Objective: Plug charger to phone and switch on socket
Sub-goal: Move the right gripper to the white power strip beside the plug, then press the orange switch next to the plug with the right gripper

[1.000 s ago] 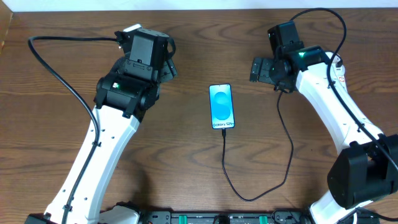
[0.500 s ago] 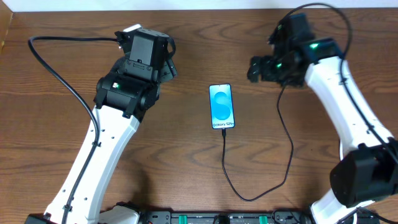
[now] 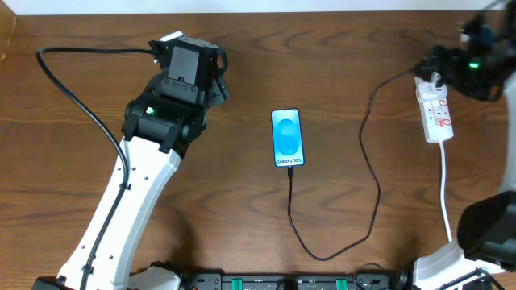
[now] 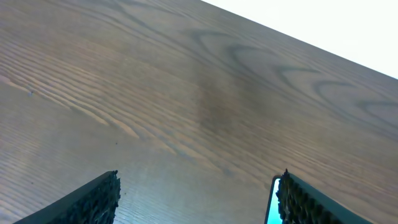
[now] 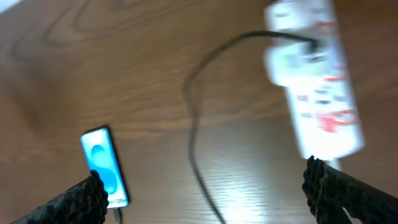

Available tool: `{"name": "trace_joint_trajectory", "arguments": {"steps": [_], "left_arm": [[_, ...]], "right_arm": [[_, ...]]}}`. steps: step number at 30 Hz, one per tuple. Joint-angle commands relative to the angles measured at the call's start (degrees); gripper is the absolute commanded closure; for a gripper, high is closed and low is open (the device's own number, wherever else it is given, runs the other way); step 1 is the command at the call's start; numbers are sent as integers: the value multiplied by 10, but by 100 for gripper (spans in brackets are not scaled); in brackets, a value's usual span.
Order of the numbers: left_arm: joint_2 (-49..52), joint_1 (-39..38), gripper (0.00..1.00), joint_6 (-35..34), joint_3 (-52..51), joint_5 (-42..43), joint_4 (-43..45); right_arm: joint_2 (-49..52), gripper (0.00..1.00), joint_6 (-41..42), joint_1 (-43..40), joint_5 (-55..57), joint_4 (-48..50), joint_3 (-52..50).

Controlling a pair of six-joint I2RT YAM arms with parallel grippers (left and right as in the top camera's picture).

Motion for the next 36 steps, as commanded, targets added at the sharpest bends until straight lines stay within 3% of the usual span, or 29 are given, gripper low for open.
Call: {"name": "trace_joint_trajectory", "arguments": {"steps": [1,6,14,28,36], "left_arm": [[-2,0,19,10,5,-11,-2],[-2,0,19,10,5,-11,-1],[-2,0,19,10,5,-11,-2],[-2,0,19,10,5,-11,-1],[-2,0,19,10,5,-11,-1]], "right_arm": [[-12,1,-59,-54,-32,-4,10],[-11,1,-147,-105,-42,0,3],[5,1,-201,-112,-80,61,-56],[17,1,-188,-111,-100,236,-209],[31,1,-117,-110,-74,284,-237]]}}
